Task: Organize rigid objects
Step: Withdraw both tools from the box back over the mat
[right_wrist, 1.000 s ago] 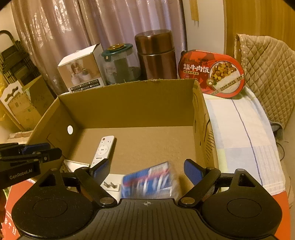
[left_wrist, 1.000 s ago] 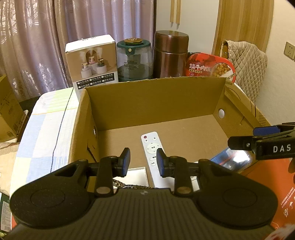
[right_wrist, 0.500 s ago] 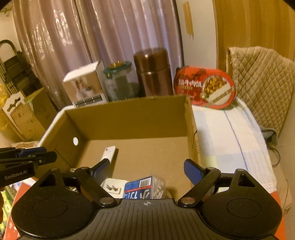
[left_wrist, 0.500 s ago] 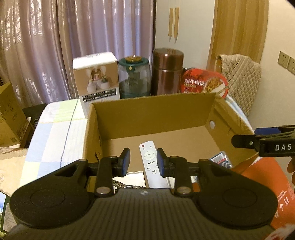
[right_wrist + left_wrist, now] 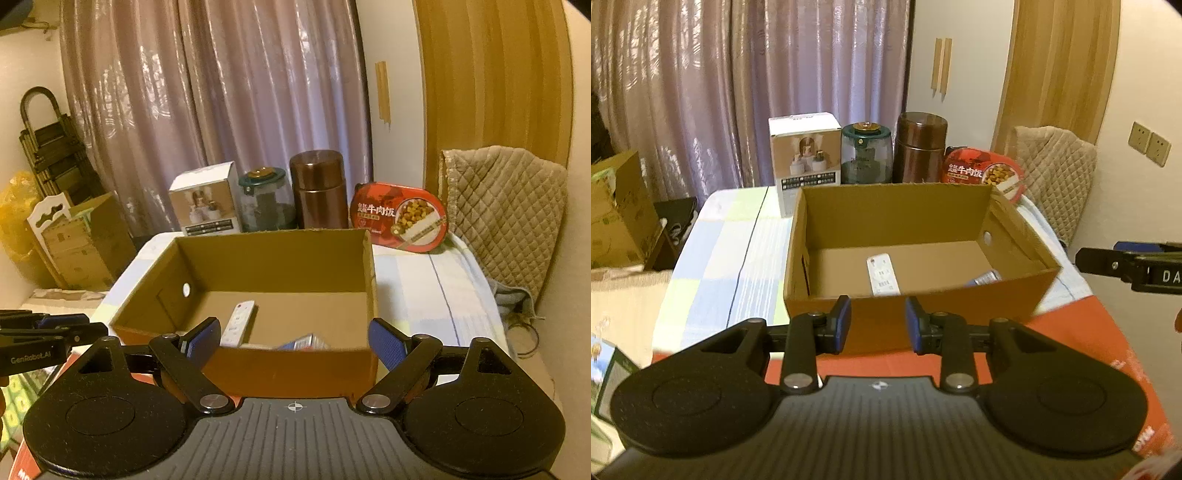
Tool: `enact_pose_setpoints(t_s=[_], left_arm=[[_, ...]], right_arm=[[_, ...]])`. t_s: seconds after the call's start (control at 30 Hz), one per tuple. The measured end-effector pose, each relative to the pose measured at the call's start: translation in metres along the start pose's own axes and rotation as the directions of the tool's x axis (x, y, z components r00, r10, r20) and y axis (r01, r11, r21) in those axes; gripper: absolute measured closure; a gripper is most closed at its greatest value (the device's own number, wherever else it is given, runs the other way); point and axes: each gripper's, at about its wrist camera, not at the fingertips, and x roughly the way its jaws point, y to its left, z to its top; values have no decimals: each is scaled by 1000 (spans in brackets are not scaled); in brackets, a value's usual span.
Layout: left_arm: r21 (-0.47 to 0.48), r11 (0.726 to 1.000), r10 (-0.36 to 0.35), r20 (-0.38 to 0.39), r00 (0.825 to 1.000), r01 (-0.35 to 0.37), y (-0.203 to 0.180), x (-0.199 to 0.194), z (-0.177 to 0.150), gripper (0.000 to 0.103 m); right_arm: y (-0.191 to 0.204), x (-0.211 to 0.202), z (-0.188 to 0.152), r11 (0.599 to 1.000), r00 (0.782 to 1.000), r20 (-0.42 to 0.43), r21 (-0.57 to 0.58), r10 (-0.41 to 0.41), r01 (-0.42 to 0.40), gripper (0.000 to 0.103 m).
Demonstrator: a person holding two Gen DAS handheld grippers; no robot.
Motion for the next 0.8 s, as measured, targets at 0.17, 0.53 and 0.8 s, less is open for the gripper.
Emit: enact_pose_setpoints(t_s=[0.17, 0.53, 0.8], left_arm=[[-9, 1000, 12, -11, 1000, -12, -12, -38, -31, 73], [-60, 998, 0, -9, 1000, -1, -26, -96, -91, 58], [-49, 999, 17, -29, 999, -18, -32, -113, -131, 38]], right_arm=[[10, -32, -26, 1000, 1000, -3, -19, 7, -7, 19], [19, -89, -86, 1000, 998, -65, 8, 16, -16, 19], [13, -114, -135, 999, 994, -109, 55, 7, -1, 19]])
